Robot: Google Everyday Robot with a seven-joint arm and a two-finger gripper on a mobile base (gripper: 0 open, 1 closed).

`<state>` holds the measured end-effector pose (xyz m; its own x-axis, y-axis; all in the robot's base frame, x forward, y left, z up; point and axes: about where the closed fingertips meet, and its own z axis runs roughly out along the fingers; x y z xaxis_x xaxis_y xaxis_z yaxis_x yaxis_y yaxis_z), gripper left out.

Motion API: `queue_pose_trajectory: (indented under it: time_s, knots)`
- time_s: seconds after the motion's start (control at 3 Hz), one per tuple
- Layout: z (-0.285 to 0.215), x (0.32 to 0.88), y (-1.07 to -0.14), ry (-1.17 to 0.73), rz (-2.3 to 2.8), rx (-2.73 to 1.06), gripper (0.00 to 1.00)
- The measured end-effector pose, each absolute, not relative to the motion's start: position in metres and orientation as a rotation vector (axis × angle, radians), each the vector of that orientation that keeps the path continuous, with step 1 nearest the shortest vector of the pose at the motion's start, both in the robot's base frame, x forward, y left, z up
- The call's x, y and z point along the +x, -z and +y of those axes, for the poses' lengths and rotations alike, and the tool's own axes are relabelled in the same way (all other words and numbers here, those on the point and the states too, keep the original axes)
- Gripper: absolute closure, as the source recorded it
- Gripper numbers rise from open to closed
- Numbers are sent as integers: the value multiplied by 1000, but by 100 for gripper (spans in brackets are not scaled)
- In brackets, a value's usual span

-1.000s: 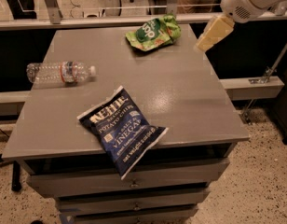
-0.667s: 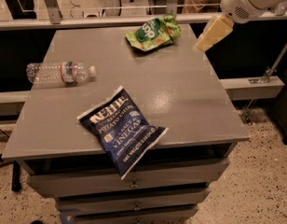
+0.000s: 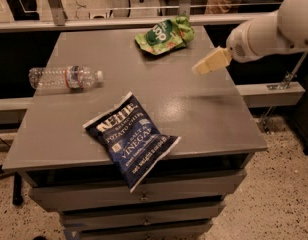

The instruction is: Move green rice chip bag near blue chip bag

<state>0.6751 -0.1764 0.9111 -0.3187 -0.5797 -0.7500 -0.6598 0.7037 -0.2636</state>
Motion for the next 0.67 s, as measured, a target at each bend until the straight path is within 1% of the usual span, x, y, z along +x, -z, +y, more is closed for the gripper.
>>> queue_pose_trajectory:
  time_s: [0.33,0.67]
  knots:
    - [-174,710,-859,-296,2045,-651,0]
    - [-178,759,-848,-365,1960,-437,0]
